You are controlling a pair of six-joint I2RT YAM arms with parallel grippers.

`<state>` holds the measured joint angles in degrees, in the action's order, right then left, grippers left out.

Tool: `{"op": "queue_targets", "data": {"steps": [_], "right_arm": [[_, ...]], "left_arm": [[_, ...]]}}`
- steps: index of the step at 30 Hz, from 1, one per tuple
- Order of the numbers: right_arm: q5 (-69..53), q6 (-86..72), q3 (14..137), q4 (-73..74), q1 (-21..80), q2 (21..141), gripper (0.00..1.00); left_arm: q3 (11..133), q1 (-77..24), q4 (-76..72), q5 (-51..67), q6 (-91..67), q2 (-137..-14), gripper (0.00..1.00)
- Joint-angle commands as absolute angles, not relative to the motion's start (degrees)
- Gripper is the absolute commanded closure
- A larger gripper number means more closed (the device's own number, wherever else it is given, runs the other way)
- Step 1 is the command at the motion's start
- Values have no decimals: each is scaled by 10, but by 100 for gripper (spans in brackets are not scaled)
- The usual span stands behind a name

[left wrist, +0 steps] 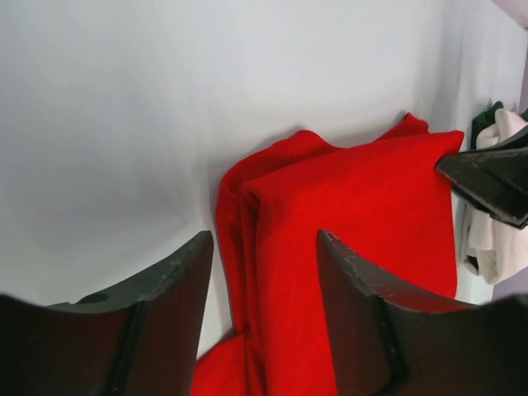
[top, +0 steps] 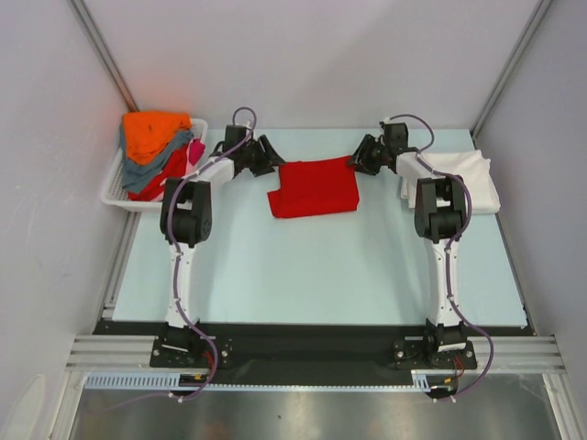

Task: Fold and stack the t-shirts
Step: Neatly place the folded tshirt to the corner

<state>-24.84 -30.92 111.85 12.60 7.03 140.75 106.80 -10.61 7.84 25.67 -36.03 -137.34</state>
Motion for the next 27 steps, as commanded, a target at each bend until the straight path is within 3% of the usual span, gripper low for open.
{"op": "queue_targets", "data": {"steps": [1,2,7,10,13,14,17,27], "right_arm": [[-253,-313,1162,152,74,1451,52],[-252,-316,1170,155,74,1455,60],[-253,-323,1183,150,75,1467,67],[-254,-323,1187,150,76,1467,79],[-254,-319,1191,156,79,1463,91],[-254,-317,1189,157,80,1462,99],[-252,-309,1172,153,80,1441,100],[-245,-281,1070,104,74,1295,100]], "left_arm": [[1084,-116,63,260,-358,-1396,42],[1087,-118,65,259,-362,-1400,45],[1100,-132,71,243,-376,-1418,46],[1111,-137,72,227,-391,-1428,53],[1123,-141,69,225,-399,-1440,67],[1124,-142,65,223,-401,-1441,82],[1116,-142,48,221,-404,-1432,100],[1019,-162,-64,239,-408,-1328,100]]}}
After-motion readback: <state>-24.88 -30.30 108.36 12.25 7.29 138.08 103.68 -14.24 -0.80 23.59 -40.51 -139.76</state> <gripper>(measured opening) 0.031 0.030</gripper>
